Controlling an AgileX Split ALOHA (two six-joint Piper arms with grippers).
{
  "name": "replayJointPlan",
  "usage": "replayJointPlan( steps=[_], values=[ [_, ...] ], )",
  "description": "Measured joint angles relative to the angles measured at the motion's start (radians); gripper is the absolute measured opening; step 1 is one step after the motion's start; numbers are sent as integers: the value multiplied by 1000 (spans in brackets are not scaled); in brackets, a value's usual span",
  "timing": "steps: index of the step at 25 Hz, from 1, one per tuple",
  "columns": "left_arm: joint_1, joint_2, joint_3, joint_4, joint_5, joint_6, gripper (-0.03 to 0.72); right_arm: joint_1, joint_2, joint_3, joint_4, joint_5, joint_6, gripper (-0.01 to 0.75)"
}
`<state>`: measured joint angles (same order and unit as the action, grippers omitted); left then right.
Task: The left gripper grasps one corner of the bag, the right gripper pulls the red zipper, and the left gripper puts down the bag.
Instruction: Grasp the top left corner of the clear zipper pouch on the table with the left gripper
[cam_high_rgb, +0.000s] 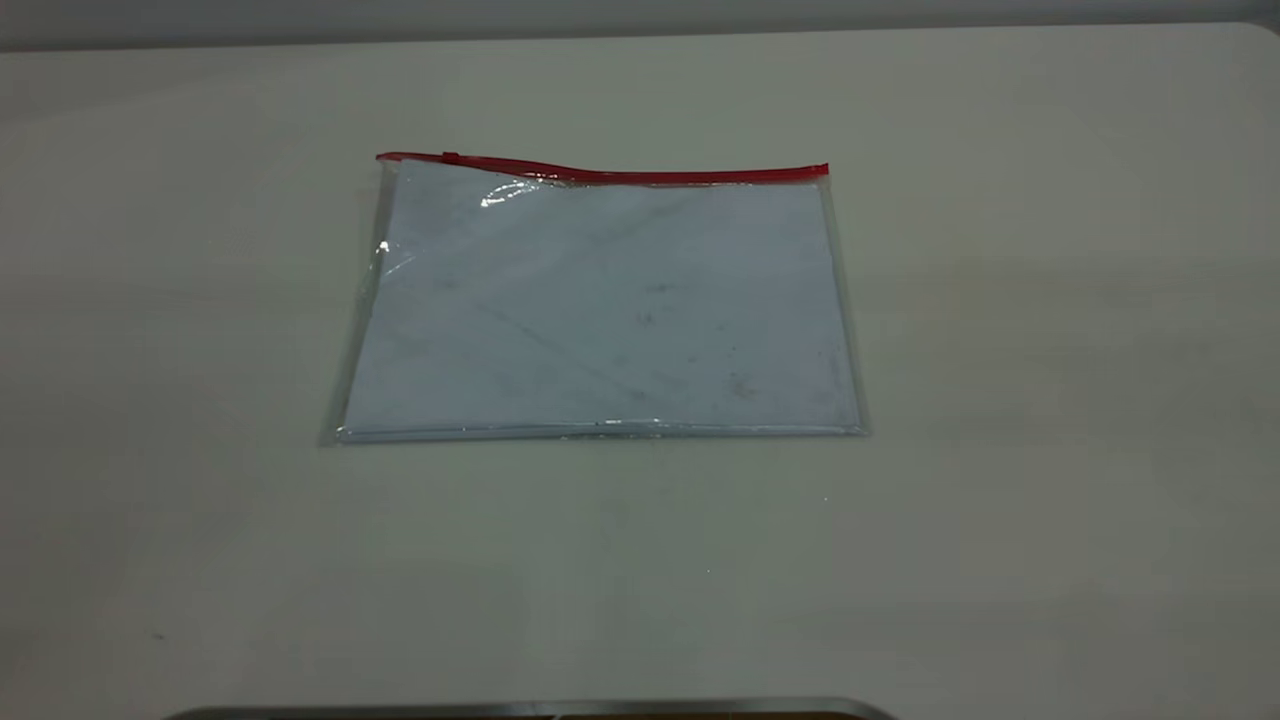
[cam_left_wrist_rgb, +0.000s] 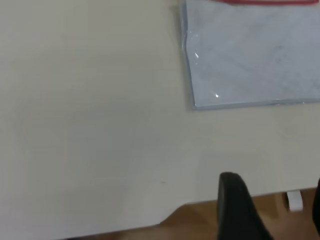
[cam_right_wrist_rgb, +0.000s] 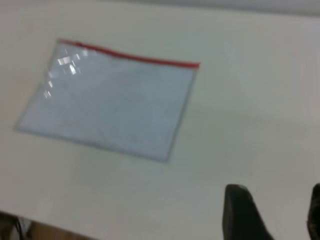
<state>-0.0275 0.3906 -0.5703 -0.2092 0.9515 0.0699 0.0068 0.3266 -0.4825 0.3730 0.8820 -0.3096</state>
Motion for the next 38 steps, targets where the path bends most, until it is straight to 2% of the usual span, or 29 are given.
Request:
replayJointPlan(
  steps=[5,9,11,17,21,24,29,34,38],
  values=[
    [0,372,-86,-63,-153,125,488,0,316,0,103,-190,-166,458],
    [0,649,-139,-148,-294,260,551,0,565,-1,335,-357,-444,473],
    [0,771,-166,-195,-353,315,564,0,684,-14,470,-397,-602,475],
    [0,1118,-283,-227,-476,407,566,0,1020,-139,892,-399,-1049,477],
    [0,1313,-395,-232,-515,443,566,2,1229,-237,1095,-338,-1241,477],
    [0,1441,-487,-256,-547,468,566,33,1366,-308,1162,-298,-1298,477],
    [0,1651,-666,-376,-549,576,566,146,1535,-429,1184,-288,-1325,477],
    [0,1871,-838,-528,-512,768,566,227,1652,-515,1185,-286,-1329,477],
    [0,2031,-981,-659,-460,873,566,263,1686,-536,1193,-285,-1329,477]
  ],
)
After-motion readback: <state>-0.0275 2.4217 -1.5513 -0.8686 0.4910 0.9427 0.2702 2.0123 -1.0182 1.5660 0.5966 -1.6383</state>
